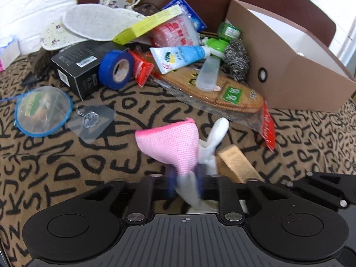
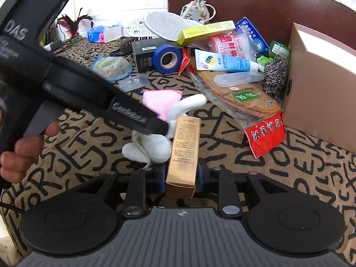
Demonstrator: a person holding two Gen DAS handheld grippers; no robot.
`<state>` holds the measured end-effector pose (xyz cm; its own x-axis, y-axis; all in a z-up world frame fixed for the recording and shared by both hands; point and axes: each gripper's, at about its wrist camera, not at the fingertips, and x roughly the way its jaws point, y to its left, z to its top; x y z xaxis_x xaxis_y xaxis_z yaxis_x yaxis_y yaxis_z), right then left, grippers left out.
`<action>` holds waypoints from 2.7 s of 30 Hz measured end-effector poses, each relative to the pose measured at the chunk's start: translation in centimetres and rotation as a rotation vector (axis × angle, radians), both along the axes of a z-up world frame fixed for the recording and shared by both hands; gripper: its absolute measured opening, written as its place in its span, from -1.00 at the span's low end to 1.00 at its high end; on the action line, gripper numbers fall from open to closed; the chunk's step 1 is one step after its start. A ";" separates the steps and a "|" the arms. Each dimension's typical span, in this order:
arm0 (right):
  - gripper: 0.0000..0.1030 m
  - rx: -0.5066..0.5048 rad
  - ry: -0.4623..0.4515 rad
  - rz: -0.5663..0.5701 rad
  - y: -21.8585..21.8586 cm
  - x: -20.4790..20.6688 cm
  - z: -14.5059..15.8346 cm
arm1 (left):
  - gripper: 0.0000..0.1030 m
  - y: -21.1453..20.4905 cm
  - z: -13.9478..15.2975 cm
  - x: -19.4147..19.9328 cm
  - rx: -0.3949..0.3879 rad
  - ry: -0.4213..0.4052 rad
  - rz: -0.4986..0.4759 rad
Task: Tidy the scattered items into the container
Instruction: 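Lift the glove and tan box and carry both over the cardboard box, then open both grippers to drop the glove and tan box into the box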
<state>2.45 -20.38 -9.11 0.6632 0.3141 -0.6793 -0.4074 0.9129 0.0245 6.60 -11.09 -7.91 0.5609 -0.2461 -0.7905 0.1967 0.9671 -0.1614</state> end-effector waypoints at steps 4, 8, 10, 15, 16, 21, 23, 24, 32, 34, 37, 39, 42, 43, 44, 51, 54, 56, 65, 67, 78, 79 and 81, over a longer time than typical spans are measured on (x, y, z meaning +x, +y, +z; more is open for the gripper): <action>-0.47 0.053 0.021 -0.017 -1.2 -0.2 0.4 | -0.87 -0.2 1.0 -0.9 -0.026 -0.003 -0.027; -0.47 0.106 0.010 -0.042 -2.8 -0.8 1.5 | -0.88 -1.0 3.0 -1.7 -0.066 -0.027 -0.070; -0.47 0.120 -0.013 -0.051 -3.6 -1.1 2.4 | -0.88 -1.7 4.4 -1.9 -0.083 -0.050 -0.095; -0.47 0.121 -0.120 -0.090 -5.8 -1.7 5.5 | -0.87 -4.3 8.3 -1.5 -0.116 -0.132 -0.158; -0.47 0.119 -0.143 -0.100 -6.2 -1.6 6.1 | -0.87 -4.9 9.1 -1.2 -0.123 -0.148 -0.171; -0.47 0.097 -0.266 -0.161 -8.9 -1.0 9.3 | -0.87 -8.1 13.4 0.5 -0.162 -0.215 -0.239; -0.47 0.084 -0.310 -0.186 -9.9 -0.5 10.5 | -0.87 -9.6 14.9 1.3 -0.165 -0.245 -0.263; -0.47 0.074 -0.332 -0.200 -10.3 -0.2 11.1 | -0.87 -10.5 15.6 1.8 -0.160 -0.262 -0.275; -0.47 0.001 -0.420 -0.316 -14.4 4.4 13.7 | -0.87 -17.0 18.4 6.8 -0.169 -0.299 -0.346; -0.47 -0.016 -0.422 -0.343 -15.6 5.9 14.0 | -0.87 -18.1 18.5 8.6 -0.190 -0.286 -0.357; -0.47 -0.049 -0.414 -0.376 -17.2 8.2 14.0 | -0.87 -19.4 17.7 11.5 -0.227 -0.249 -0.364; -0.47 -0.075 -0.402 -0.398 -18.1 9.4 13.6 | -0.86 -20.6 17.0 13.1 -0.236 -0.228 -0.366; -0.47 -0.114 -0.376 -0.428 -19.3 11.1 12.6 | -0.85 -22.7 15.5 14.9 -0.222 -0.208 -0.385; -0.47 -0.122 -0.364 -0.438 -19.8 11.4 12.2 | -0.85 -23.4 14.9 15.5 -0.220 -0.195 -0.390; -0.47 -0.125 -0.347 -0.447 -20.4 11.9 11.7 | -0.85 -24.1 14.3 16.2 -0.222 -0.175 -0.394; -0.47 -0.163 -0.250 -0.527 -24.4 14.5 8.5 | -0.83 -27.4 10.2 19.8 -0.231 -0.077 -0.422; -0.46 -0.171 -0.223 -0.548 -25.6 15.1 7.6 | -0.30 -28.2 8.8 21.0 -0.237 -0.047 -0.427; -0.35 -0.170 -0.220 -0.560 -26.1 15.6 7.2 | 0.25 -28.3 8.2 21.6 -0.237 -0.037 -0.412; 0.86 -0.254 -0.314 -0.549 -24.6 14.2 7.2 | 1.00 -26.5 7.9 20.7 -0.221 -0.097 -0.393; 0.93 -0.259 -0.324 -0.537 -24.0 13.8 7.2 | 1.00 -26.6 7.9 20.0 -0.204 -0.117 -0.412; 0.99 -0.263 -0.328 -0.516 -23.0 12.9 8.1 | 1.00 -26.6 8.1 18.0 -0.135 -0.144 -0.427; 0.99 -0.261 -0.329 -0.517 -23.0 12.8 8.3 | 1.00 -26.5 8.2 17.8 -0.135 -0.144 -0.424; 0.99 -0.257 -0.331 -0.517 -22.9 12.5 8.5 | 1.00 -26.3 8.4 17.6 -0.134 -0.144 -0.421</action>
